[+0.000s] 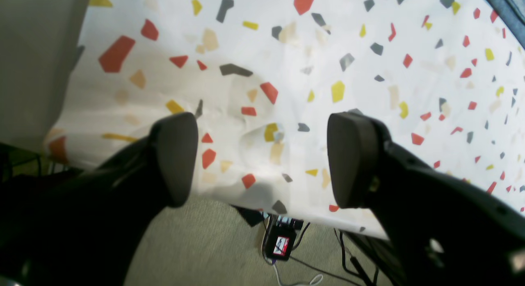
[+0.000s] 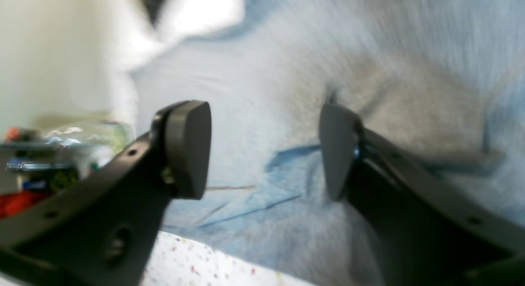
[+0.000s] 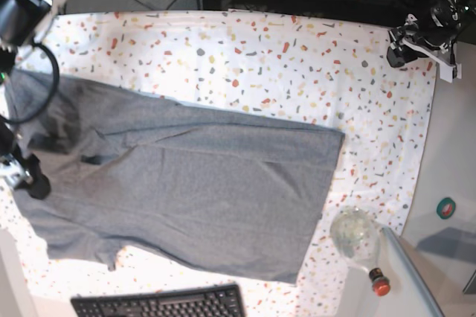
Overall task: Layout the t-shirt on the table in an organized manner, then fold the t-shirt properly
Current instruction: 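Move both grippers to the shirt's collar-side edge corners, then grasp the collar-side edge of the grey shirt with both grippers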
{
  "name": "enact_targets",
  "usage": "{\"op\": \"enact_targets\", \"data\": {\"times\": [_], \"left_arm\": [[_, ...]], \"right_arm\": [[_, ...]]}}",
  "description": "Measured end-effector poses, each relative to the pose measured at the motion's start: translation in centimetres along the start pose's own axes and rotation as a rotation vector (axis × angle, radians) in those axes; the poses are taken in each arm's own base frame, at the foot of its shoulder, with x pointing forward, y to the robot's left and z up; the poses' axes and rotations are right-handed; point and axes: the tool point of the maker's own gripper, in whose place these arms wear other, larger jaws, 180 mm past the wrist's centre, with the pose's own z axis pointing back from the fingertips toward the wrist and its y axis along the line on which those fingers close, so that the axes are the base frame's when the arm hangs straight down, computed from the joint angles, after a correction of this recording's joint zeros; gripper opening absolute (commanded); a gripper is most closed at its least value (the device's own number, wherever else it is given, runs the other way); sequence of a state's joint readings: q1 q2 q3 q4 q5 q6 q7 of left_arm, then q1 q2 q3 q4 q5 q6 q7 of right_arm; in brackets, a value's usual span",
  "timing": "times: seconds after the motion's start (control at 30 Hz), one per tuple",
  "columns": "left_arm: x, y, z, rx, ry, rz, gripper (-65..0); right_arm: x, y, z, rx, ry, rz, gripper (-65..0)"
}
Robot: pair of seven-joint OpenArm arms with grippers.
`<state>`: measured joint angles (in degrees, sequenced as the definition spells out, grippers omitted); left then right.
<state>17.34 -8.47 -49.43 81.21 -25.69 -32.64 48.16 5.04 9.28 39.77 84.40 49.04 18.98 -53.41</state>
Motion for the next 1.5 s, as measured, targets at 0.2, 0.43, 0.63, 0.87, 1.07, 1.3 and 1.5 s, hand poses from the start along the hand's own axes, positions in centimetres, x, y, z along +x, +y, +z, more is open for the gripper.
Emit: {"op": "enact_targets", "data": {"times": [0.2,0.43,0.63,0.87,1.07,1.3,1.5], "left_arm": [[0.4,-0.4,0.2,0.000,-0.010,-0.016,-18.8],[4.0,-2.7,0.9,-0.029,-0.085,-0.135,-19.7],[5.6,-11.5,-2.5,-0.200,-0.175,-0.155,-65.0],[5.8,-16.1,-6.0,-0.211,-0.198,-0.009,-65.0],[6.4,-15.3,-7.0,-0.126,-0.219,0.169,-61.1],[8.0,-16.2,-7.8,-0.144,-0.238,0.195,-26.7],[7.4,-16.5,-8.6,-0.148,-0.212,0.211,-33.2]], "right_arm": [[-11.9,7.7,-1.7,0.053,0.394,0.582,-36.6],[-19.1,13.5,-4.7,0.085,0.459,0.943,-36.3],[-20.3,15.4,-6.2,0.098,0.436,0.949,-51.0],[-18.5,8.8,-4.6,-0.045,0.380,0.809,-65.0],[-15.8,2.4,-2.4,-0.212,0.342,0.681,-65.0],[-14.2,-1.2,-0.6,-0.318,0.322,0.621,-65.0],[-13.8,-1.6,-0.4,-0.323,0.320,0.631,-65.0]]}}
